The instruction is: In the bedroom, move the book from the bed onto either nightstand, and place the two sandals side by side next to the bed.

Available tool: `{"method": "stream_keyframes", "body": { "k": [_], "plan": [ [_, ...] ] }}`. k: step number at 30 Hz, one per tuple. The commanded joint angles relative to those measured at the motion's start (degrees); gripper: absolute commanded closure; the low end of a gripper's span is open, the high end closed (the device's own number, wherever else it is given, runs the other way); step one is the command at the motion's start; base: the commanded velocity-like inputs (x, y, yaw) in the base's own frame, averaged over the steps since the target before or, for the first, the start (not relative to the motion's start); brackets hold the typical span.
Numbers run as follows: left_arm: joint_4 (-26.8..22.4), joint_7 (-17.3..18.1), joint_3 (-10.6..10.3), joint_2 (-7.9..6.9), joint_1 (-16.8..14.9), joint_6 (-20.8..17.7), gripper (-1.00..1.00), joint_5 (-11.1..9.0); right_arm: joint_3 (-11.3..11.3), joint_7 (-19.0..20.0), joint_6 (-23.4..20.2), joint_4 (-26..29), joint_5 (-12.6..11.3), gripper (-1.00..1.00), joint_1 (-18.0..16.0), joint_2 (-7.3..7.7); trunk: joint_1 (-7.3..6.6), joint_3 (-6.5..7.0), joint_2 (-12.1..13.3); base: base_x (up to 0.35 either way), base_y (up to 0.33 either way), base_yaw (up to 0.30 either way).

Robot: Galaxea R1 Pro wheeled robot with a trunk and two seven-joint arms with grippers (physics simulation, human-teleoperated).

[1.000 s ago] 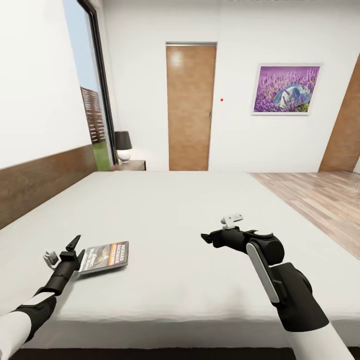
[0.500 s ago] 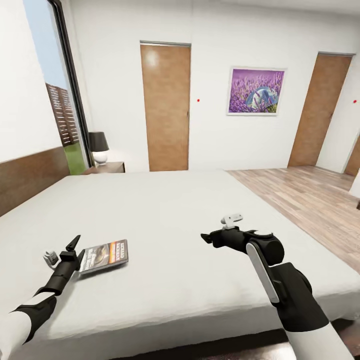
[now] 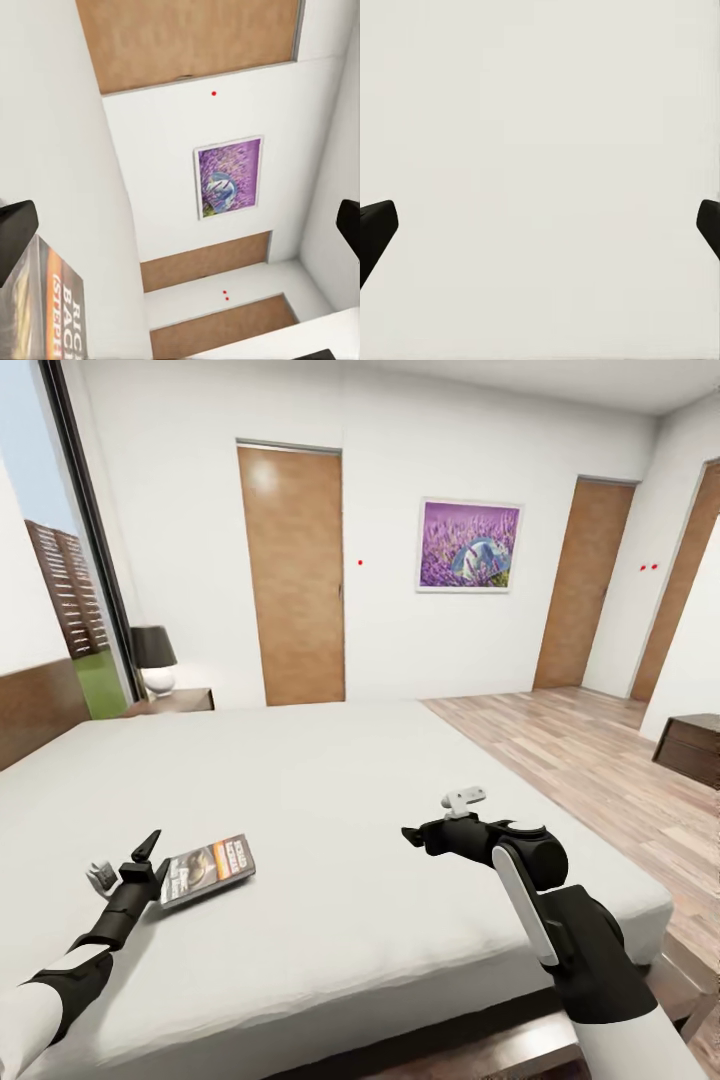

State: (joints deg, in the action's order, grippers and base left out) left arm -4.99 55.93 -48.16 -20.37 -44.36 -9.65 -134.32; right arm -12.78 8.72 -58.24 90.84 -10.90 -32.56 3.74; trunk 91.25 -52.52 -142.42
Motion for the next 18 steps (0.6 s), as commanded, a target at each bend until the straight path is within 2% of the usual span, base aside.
{"method": "stream_keyframes", "body": {
  "k": [1, 10, 18],
  "plan": [
    [-0.01, 0.41, -0.35, -0.03, -0.03, -0.59, -1.00, -0.59, -0.05, 0.01, -0.22, 0.04, -0.07, -1.00, -0.05, 0.03, -0.01, -0.06, -0.03, 0.000, -0.015, -0.060],
    [-0.02, 1.89, -0.37, -0.03, -0.03, -0.47, -1.00, -0.59, -0.03, 0.03, -0.24, 0.02, -0.01, -1.00, -0.05, 0.03, -0.01, -0.05, -0.03, 0.000, -0.067, -0.032],
    [0.00, 2.12, -0.39, -0.01, -0.03, -0.43, -1.00, -0.59, -0.03, 0.00, -0.24, 0.01, 0.00, -1.00, -0.05, 0.03, -0.01, 0.08, -0.03, 0.000, -0.064, -0.154]
  ]
}}
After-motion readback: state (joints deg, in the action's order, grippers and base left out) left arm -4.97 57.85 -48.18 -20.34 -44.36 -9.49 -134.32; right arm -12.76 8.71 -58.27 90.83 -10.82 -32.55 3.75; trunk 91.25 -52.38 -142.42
